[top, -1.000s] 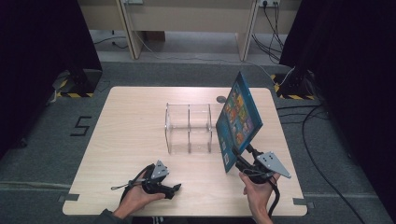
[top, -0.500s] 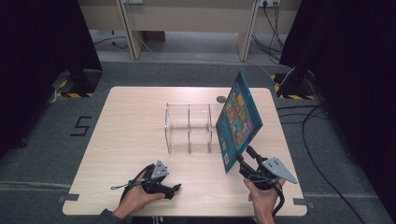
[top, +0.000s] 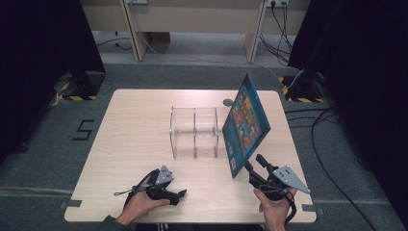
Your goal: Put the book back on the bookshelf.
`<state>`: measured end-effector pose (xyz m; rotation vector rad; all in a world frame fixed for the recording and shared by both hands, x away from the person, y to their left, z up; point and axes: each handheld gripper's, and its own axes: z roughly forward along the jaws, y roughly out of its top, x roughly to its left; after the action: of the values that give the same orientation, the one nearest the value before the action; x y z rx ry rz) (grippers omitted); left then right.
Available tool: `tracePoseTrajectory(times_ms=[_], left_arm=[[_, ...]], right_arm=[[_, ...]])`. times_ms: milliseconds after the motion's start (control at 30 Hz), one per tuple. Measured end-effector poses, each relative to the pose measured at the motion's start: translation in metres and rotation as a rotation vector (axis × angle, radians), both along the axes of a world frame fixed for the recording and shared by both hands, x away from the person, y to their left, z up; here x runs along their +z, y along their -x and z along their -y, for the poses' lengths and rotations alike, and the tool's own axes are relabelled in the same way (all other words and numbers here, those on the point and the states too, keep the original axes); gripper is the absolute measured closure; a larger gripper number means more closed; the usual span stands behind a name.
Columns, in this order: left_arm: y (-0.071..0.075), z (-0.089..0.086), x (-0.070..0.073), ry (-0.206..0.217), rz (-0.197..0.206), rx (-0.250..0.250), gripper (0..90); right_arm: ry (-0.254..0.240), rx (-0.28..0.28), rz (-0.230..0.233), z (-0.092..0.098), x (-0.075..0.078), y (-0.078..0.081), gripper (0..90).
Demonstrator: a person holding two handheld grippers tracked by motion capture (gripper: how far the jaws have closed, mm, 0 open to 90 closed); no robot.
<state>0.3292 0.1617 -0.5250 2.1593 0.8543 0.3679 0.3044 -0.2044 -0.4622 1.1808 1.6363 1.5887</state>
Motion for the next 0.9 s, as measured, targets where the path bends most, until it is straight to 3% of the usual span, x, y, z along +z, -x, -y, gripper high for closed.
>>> tracePoseTrajectory(times_ms=[900], left_arm=[[0.000, -0.001, 0.000, 0.000, 0.000, -0.017, 11.1]], right_arm=[[0.034, 0.020, -0.047, 0.012, -0.007, 0.011, 34.2]])
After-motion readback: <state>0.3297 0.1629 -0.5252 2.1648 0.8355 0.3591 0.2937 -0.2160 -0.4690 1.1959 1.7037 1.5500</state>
